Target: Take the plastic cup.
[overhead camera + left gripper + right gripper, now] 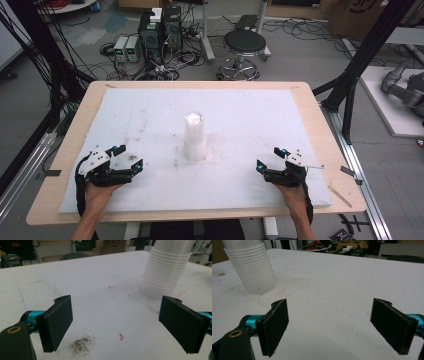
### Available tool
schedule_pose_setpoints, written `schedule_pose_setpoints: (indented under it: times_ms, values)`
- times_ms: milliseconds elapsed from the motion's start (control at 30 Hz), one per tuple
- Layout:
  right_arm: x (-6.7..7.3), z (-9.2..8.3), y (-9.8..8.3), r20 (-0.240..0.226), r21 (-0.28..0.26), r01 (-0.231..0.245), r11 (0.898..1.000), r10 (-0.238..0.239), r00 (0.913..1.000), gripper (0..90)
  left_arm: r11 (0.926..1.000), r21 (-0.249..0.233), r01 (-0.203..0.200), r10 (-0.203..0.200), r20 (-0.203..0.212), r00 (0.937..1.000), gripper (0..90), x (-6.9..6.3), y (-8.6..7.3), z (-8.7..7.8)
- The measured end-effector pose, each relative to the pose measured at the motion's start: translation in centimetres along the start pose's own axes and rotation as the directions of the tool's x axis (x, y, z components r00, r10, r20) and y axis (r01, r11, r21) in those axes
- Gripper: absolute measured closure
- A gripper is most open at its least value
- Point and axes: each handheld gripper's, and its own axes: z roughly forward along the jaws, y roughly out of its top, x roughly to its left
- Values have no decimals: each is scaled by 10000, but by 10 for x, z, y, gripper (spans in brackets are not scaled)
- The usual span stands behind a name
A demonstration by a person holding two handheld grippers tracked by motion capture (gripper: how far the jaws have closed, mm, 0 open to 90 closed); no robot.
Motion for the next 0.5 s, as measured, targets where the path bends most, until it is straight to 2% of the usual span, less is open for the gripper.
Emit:
schedule_pose_setpoints:
  times_ms: [167,300,500]
  values:
    - [-2,1,1,-129,191,-174,9997,177,9998,150,10000,15,38,-38,60,10000,120,1,0,0]
    - [-1,0,0,-109,80,-110,9999,111,9999,150,9999,-23,-112,112,47,9999,120,0,0,-1]
    - [-1,0,0,-103,50,-25,10000,25,9999,150,9999,-90,-66,66,64,10000,120,0,0,-1]
